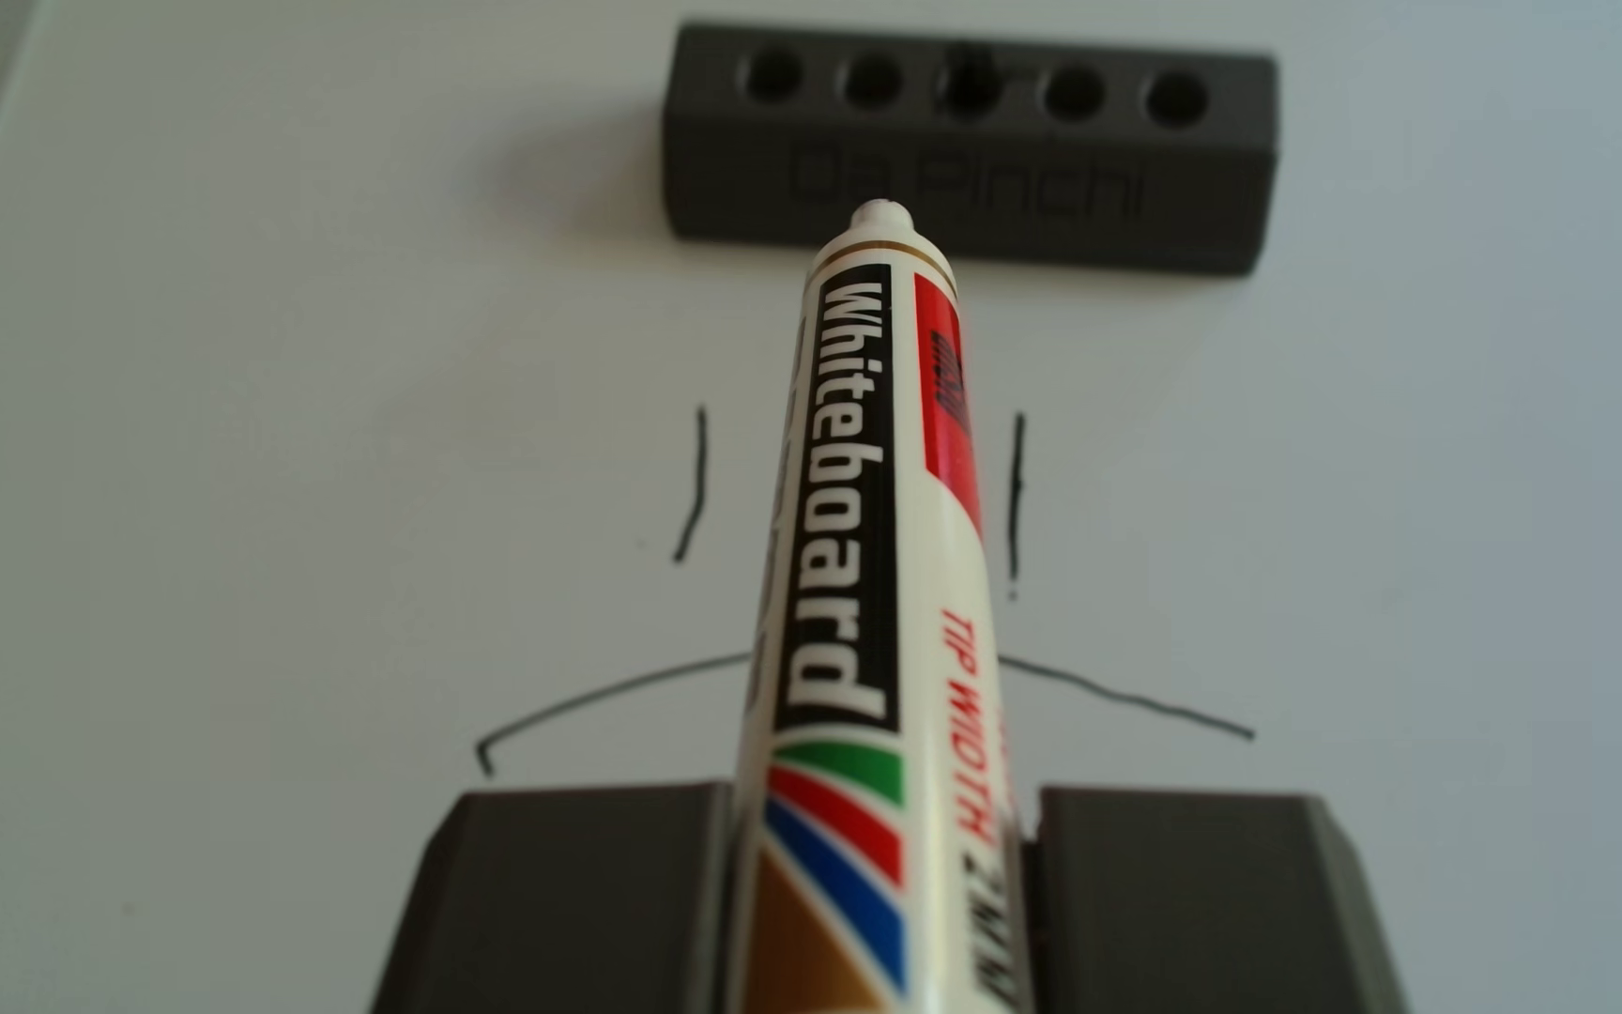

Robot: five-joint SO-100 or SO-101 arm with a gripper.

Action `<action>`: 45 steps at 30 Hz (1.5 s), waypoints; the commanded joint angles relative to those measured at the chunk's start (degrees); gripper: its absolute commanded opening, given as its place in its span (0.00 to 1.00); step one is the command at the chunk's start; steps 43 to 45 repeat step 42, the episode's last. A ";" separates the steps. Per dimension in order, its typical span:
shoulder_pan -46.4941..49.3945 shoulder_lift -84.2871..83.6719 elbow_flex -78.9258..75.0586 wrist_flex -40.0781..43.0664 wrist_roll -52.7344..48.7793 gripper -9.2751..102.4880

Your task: Draw a face

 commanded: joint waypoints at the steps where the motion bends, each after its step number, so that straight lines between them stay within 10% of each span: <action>1: -0.35 6.86 -5.71 -0.35 0.26 0.07; 45: -4.39 28.30 1.14 5.54 0.18 0.08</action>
